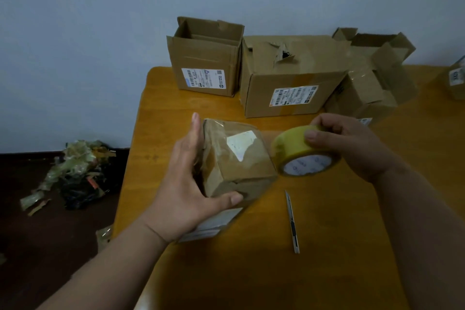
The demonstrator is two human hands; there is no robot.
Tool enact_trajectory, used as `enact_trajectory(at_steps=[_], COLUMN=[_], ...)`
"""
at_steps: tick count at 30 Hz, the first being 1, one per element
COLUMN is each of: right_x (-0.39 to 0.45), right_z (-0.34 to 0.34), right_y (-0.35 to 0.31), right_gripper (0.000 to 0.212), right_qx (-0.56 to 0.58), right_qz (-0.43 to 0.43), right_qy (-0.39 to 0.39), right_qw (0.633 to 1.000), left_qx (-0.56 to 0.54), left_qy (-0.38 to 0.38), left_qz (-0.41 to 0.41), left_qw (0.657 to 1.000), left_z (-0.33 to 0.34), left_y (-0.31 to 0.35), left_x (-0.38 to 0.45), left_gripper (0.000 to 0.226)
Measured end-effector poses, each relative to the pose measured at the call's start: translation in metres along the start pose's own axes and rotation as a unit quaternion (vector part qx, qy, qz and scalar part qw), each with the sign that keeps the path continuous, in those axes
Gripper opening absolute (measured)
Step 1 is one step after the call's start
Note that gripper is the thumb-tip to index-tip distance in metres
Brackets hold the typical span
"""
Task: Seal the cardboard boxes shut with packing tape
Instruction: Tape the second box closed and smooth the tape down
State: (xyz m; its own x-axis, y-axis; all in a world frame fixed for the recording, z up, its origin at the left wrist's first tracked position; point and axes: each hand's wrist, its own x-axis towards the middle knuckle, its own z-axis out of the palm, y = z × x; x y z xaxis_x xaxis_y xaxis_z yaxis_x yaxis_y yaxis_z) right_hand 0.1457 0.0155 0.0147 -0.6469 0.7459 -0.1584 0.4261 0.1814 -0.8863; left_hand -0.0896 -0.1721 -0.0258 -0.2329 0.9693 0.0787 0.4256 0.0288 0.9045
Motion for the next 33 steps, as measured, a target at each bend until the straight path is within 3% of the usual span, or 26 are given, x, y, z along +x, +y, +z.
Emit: enact_trajectory(at_steps=[4, 8, 11, 15, 17, 20, 24, 27, 31, 33], right_x=[0.003, 0.008, 0.011, 0.014, 0.014, 0.010, 0.009, 0.012, 0.017, 0.023], right_z=[0.011, 0.044, 0.063, 0.081, 0.092, 0.108, 0.129, 0.135, 0.106, 0.091], right_y=[-0.005, -0.004, -0.010, -0.028, -0.033, -0.042, -0.048, -0.051, -0.045, -0.040], right_gripper=[0.051, 0.045, 0.044, 0.044, 0.035, 0.028, 0.032, 0.039, 0.048, 0.057], right_qx=[-0.045, -0.056, -0.059, -0.100, -0.135, -0.147, -0.147, -0.125, 0.112, 0.169], right_qz=[0.020, 0.059, 0.031, 0.010, -0.002, -0.021, -0.063, -0.068, -0.009, -0.020], right_qy=[-0.023, -0.074, -0.061, -0.104, -0.119, -0.147, -0.154, -0.142, -0.131, -0.133], right_qw=[0.999, 0.994, 0.996, 0.990, 0.984, 0.978, 0.975, 0.980, 0.985, 0.976], left_qx=[-0.052, -0.102, -0.105, 0.151, 0.290, 0.389, 0.463, 0.455, 0.400, 0.353], left_qy=[0.012, 0.024, 0.004, -0.060, -0.150, -0.281, -0.309, -0.269, -0.167, -0.095], left_qz=[-0.035, -0.106, -0.150, -0.093, -0.080, -0.145, -0.133, -0.135, -0.062, -0.013], left_qw=[0.998, 0.989, 0.983, 0.982, 0.942, 0.866, 0.820, 0.838, 0.899, 0.931], left_z=[0.005, 0.010, -0.009, -0.059, -0.077, -0.090, -0.076, -0.075, -0.093, -0.090], left_y=[-0.001, -0.009, -0.014, -0.003, 0.013, 0.036, 0.038, 0.027, 0.023, 0.017], left_x=[-0.004, -0.019, -0.027, -0.023, -0.018, -0.013, -0.011, -0.006, -0.008, -0.011], left_gripper=[0.127, 0.125, 0.127, 0.137, 0.134, 0.129, 0.132, 0.136, 0.132, 0.131])
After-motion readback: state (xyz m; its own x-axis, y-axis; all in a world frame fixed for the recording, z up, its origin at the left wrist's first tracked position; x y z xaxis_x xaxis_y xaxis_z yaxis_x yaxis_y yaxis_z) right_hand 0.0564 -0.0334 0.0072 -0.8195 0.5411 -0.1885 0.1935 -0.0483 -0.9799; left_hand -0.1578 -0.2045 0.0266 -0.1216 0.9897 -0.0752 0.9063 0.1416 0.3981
